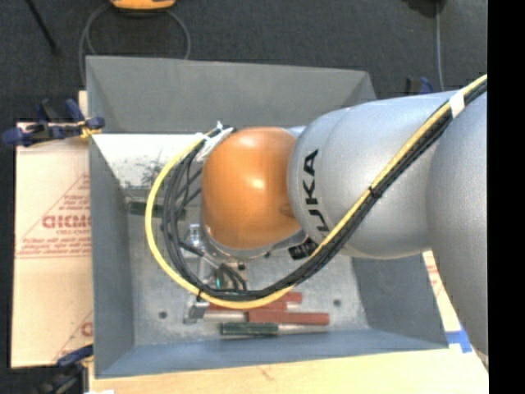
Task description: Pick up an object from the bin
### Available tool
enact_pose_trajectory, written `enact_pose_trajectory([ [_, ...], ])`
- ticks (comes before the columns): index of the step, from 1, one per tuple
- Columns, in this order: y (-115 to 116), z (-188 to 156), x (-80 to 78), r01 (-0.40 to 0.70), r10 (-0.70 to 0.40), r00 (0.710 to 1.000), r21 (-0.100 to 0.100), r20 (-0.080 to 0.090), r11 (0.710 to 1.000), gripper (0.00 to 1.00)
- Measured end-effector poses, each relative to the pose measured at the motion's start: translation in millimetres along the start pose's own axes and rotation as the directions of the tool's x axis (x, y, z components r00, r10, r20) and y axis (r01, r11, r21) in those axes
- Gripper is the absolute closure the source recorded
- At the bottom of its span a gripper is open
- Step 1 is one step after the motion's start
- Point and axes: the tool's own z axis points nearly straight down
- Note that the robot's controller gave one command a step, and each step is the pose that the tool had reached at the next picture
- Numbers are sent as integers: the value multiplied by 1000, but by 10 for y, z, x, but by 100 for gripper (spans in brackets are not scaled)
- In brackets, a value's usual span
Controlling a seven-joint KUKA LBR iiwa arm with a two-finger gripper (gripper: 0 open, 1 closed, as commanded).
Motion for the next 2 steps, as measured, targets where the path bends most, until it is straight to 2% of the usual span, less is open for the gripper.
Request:
enact_pose_trajectory([
  [1,-260,487,-95,53,-53,999,-1,8,999,0],
  [2,-841,813,-104,41,-41,999,1,-4,999,0],
])
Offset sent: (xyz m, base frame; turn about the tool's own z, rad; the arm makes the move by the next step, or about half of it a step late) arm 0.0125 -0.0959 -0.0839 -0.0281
